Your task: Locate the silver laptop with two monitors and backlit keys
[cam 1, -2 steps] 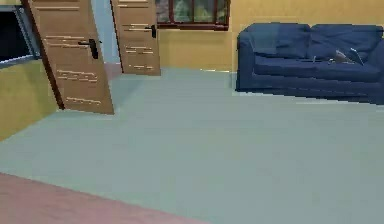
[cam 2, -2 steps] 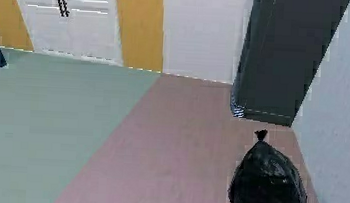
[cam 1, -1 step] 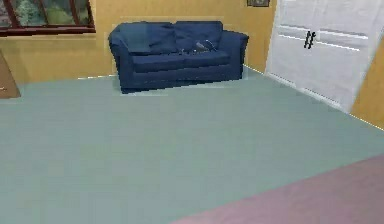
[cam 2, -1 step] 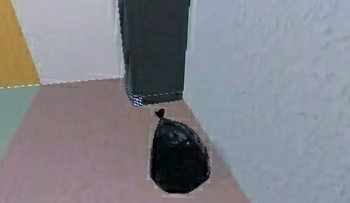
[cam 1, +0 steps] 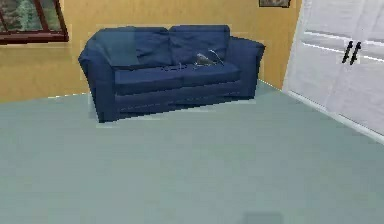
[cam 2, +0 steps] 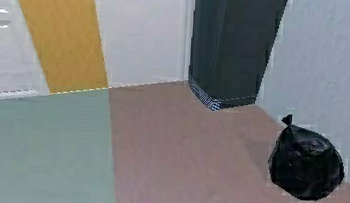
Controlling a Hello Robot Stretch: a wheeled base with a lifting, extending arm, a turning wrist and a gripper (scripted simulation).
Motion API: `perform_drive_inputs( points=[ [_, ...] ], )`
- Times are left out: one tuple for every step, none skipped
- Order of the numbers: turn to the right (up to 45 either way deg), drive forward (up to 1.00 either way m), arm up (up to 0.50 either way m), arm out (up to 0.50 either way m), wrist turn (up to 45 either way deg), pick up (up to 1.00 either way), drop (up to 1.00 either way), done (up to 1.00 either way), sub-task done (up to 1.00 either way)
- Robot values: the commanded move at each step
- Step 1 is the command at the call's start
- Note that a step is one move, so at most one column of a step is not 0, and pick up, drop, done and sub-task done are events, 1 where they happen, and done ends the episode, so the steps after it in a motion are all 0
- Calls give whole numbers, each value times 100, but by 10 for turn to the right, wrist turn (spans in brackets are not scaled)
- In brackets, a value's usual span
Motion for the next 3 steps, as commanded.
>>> perform_drive_inputs(
  points=[
    [0, 100, 0, 0, 0, 0, 0, 0, 0],
    [0, 100, 0, 0, 0, 0, 0, 0, 0],
    [0, 15, 0, 0, 0, 0, 0, 0, 0]
  ],
)
